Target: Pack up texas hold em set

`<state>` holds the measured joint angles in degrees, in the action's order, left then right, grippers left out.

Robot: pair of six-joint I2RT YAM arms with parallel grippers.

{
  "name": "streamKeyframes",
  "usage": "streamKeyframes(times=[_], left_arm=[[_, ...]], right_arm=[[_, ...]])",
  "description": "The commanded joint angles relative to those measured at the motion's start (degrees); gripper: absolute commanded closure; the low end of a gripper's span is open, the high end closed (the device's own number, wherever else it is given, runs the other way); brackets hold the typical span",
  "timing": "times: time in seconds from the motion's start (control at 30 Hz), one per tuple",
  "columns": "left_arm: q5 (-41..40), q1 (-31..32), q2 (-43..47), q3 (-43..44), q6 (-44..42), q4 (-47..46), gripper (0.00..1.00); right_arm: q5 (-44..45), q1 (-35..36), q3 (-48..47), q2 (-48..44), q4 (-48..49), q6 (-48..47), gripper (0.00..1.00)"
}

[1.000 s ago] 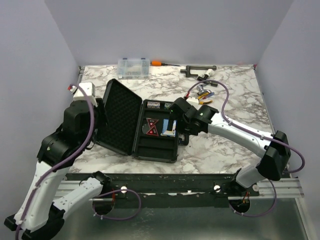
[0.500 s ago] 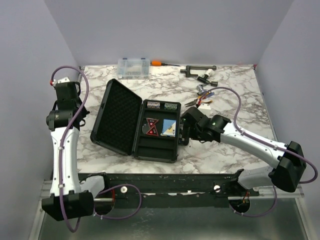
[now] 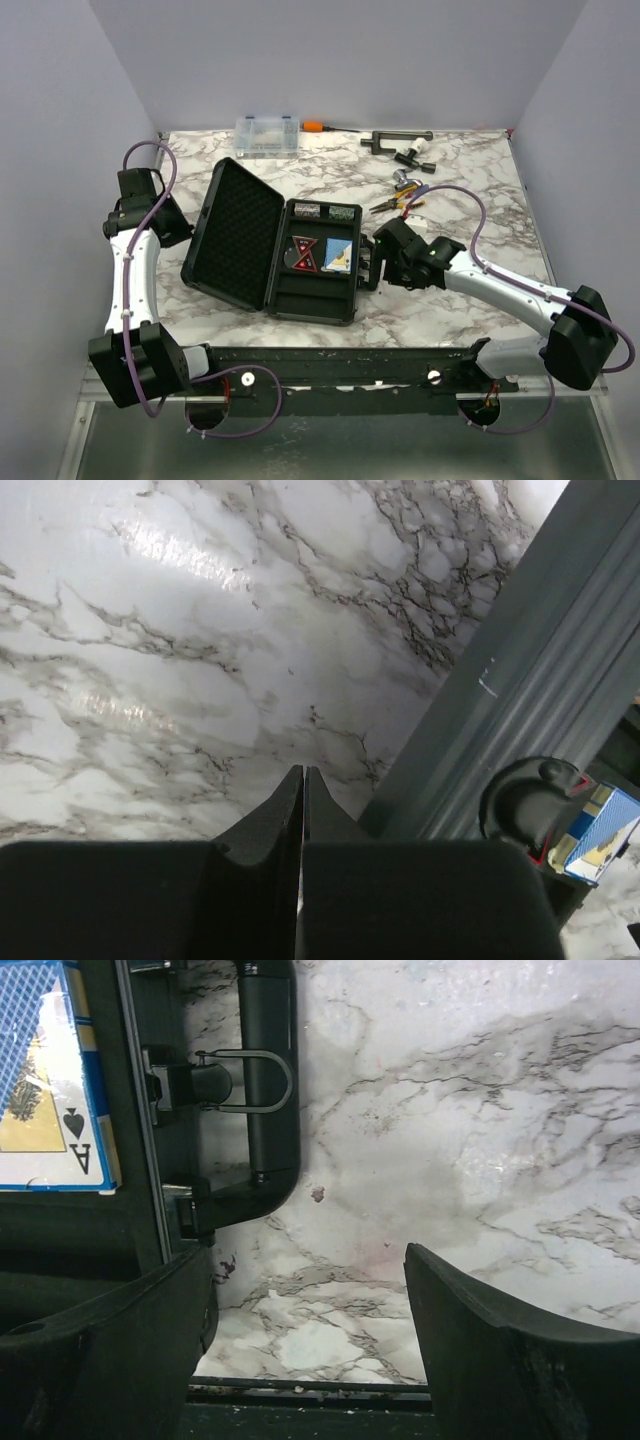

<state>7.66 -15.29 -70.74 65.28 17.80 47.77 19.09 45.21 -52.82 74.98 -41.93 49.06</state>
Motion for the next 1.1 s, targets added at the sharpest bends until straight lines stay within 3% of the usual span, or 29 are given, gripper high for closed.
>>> streamKeyframes(times=[0.0, 0.23, 0.6, 1.07], left_arm=[[14.4, 0.1, -0.5, -1.6, 0.2, -2.9, 0.99], [17.5, 4.6, 2.0, -0.8, -0.1, -2.9, 0.99], [13.2, 17.7, 2.9, 0.4, 4.1, -3.8, 0.98], [10.5, 29.2, 2.3, -0.4, 8.2, -6.5, 0.98]], right_arm=[[-5.8, -0.9, 2.3, -0.8, 5.9, -1.5, 0.2], [-14.4, -1.1, 5.4, -0.6, 14.5, -5.1, 0.2], [-18.5, -1.1, 5.7, 1.8, 16.7, -6.4, 0.2], [1.4, -1.1, -1.5, -3.0, 0.9, -2.2, 0.2]])
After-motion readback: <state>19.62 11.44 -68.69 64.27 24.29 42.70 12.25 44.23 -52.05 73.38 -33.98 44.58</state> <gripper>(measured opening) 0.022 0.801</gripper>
